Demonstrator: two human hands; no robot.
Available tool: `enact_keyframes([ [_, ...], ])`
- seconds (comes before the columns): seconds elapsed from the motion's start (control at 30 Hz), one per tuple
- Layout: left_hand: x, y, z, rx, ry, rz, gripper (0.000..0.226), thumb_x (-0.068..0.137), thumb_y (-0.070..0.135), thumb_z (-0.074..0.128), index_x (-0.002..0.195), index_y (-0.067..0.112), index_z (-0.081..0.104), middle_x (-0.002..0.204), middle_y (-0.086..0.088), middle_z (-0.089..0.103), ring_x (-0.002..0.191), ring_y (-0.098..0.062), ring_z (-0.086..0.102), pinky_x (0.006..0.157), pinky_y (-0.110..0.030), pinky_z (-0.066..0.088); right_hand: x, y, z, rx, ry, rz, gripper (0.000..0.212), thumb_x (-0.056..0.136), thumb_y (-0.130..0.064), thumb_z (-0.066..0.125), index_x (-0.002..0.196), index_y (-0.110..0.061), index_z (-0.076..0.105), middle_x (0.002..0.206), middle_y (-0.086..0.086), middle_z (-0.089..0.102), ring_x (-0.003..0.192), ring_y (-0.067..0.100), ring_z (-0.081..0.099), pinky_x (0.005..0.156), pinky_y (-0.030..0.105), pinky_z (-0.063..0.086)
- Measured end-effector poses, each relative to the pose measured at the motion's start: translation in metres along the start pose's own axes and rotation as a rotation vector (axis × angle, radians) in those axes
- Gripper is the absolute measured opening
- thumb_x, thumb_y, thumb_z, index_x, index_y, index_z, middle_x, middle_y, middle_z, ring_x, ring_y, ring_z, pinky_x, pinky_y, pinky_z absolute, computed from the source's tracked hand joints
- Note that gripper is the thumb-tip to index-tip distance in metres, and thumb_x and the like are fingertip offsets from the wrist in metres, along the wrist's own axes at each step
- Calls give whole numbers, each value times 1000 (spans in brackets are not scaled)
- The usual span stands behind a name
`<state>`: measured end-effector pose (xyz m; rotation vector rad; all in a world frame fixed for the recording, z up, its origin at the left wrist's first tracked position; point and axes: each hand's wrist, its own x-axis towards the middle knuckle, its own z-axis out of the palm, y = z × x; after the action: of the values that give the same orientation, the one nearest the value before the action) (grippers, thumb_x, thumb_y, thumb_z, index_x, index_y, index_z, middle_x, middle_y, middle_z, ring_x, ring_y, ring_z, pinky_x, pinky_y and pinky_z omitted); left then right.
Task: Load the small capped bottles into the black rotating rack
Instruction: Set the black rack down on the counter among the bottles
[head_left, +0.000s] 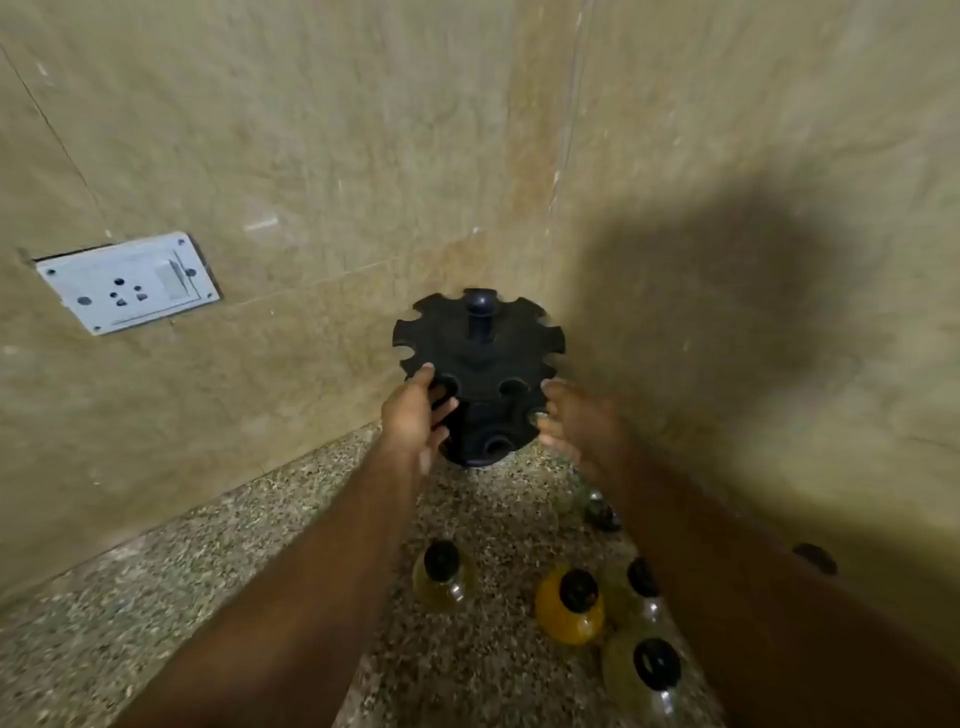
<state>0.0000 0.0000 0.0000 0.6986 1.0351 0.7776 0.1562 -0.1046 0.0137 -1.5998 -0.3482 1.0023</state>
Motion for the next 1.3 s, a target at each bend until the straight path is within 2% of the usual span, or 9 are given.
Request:
enact_keyframes([
  [0.17, 24, 11, -6, -127, -117, 22, 20, 101, 25, 58, 118, 17, 65, 110, -4, 74, 74, -9, 72, 54, -25, 50, 26, -3, 39, 342, 55, 73, 46, 101, -24, 64, 144, -12, 52, 138, 10, 59, 99, 24, 65, 65, 30, 56],
  [0.23, 31, 15, -9, -180, -153, 29, 24, 102, 17, 55, 124, 13, 63, 116, -7, 73, 74, -10, 73, 62, -26, 57, 31, -5, 51, 478, 91, 79, 48, 100, -16, 64, 146, -12, 50, 140, 12, 59, 105, 28, 65, 59, 29, 59],
  [0.3, 34, 16, -12, -174, -184, 16, 25, 102, 15, 54, 125, 13, 63, 118, -8, 73, 86, -13, 74, 79, -28, 59, 30, -9, 55, 570, 114, 70, 48, 101, -11, 62, 147, -13, 50, 142, 11, 56, 114, 31, 62, 69, 32, 60],
  [0.4, 30, 18, -14, -179, -203, 9, 20, 102, 15, 54, 119, 15, 64, 116, -6, 72, 78, -9, 74, 72, -23, 57, 25, -11, 54, 593, 92, 57, 43, 102, -8, 59, 144, -9, 52, 138, 12, 57, 115, 31, 60, 87, 37, 55],
  [0.63, -10, 34, 9, -173, -245, 28, 9, 100, 15, 57, 105, 17, 64, 112, -6, 72, 75, -9, 74, 65, -22, 56, -17, -37, 33, 564, 129, -59, 43, 102, -10, 59, 144, -9, 49, 138, 10, 55, 108, 27, 60, 71, 32, 58],
  [0.77, -54, 47, 34, -142, -289, 52, 8, 100, 15, 58, 106, 17, 63, 109, -5, 73, 75, -9, 74, 65, -23, 56, -60, -60, 6, 584, 128, -133, 20, 103, -10, 58, 123, -14, 55, 123, 7, 58, 95, 21, 63, 83, 35, 57],
  [0.9, -106, 45, 60, -88, -378, 79, 20, 98, 17, 60, 118, 13, 64, 106, -3, 76, 88, -13, 75, 71, -25, 57, -116, -75, -34, 627, 172, -231, 27, 103, -8, 57, 130, -14, 54, 122, 5, 57, 95, 21, 64, 93, 39, 56],
  [1.13, -219, 10, 108, -23, -518, 64, 20, 97, 18, 62, 117, 13, 64, 98, -1, 77, 83, -12, 76, 63, -26, 59, -234, -66, -123, 707, 274, -303, 27, 104, -8, 56, 130, -15, 57, 134, 10, 58, 108, 28, 66, 85, 38, 61],
  [1.3, -312, -59, 134, 27, -635, -48, 27, 99, 20, 60, 125, 16, 61, 107, 1, 71, 92, -14, 69, 77, -31, 51, -325, -18, -197, 788, 399, -349, 33, 105, -8, 53, 137, -15, 55, 140, 10, 56, 101, 25, 65, 72, 34, 59],
])
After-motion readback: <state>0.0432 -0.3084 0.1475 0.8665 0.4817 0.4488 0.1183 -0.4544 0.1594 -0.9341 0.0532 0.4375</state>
